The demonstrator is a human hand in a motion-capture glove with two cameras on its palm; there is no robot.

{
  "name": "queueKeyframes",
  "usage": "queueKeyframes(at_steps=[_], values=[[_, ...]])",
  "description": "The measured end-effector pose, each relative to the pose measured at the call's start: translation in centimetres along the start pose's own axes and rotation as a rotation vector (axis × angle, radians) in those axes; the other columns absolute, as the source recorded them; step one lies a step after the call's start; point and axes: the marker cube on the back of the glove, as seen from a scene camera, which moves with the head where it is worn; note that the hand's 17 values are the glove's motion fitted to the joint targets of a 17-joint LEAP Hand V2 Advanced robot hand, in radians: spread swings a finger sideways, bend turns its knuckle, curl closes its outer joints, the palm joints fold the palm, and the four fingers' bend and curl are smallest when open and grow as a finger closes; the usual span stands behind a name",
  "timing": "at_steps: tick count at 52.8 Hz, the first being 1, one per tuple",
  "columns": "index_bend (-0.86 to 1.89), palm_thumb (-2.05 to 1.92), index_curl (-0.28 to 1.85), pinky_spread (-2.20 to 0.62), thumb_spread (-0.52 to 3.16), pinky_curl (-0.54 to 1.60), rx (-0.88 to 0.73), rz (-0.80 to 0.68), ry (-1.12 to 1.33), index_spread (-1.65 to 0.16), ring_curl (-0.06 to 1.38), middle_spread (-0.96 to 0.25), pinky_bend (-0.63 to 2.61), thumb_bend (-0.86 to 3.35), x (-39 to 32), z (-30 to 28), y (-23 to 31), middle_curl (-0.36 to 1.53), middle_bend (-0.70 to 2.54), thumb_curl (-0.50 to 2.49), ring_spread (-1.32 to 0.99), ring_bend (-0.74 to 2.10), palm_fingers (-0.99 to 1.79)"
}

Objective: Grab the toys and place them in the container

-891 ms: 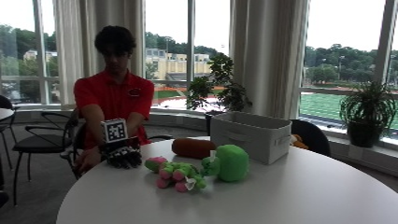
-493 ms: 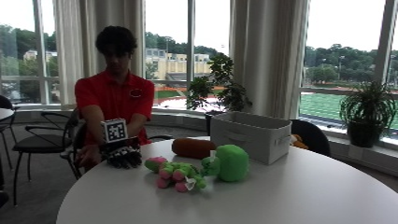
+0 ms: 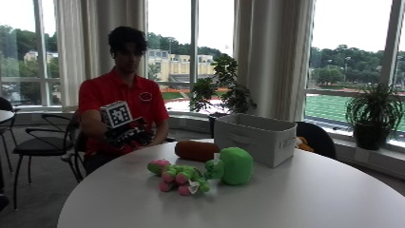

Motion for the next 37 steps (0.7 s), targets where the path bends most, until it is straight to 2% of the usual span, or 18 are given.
queueKeyframes(at_steps=[7, 11, 18, 30, 37], values=[[0.18, -0.10, 0.31, -0.07, 1.22, 0.28, 0.019, -0.146, 0.006, -0.41, 0.17, -0.27, 0.35, -0.08, -3.9, -4.7, -1.2, 0.26, 0.19, 0.20, -0.35, 0.25, 0.16], [0.17, -0.12, 0.31, -0.04, 1.14, 0.29, 0.078, -0.194, 0.011, -0.41, 0.18, -0.25, 0.36, -0.09, -7.2, -7.2, -2.7, 0.27, 0.18, 0.20, -0.33, 0.26, 0.12], [0.16, -0.12, 0.30, -0.02, 1.04, 0.30, 0.074, -0.265, -0.023, -0.40, 0.20, -0.22, 0.39, -0.09, -12.2, -9.9, -4.5, 0.28, 0.19, 0.20, -0.29, 0.28, 0.07], [0.12, -0.11, 0.27, 0.03, 0.96, 0.35, 0.011, -0.313, 0.024, -0.38, 0.23, -0.18, 0.51, -0.09, -18.2, -8.7, -6.6, 0.30, 0.18, 0.20, -0.24, 0.30, -0.03], [0.07, -0.10, 0.23, 0.03, 0.95, 0.41, -0.045, -0.362, 0.084, -0.36, 0.25, -0.15, 0.76, -0.08, -21.0, -5.4, -6.6, 0.29, 0.15, 0.20, -0.22, 0.33, -0.03]])
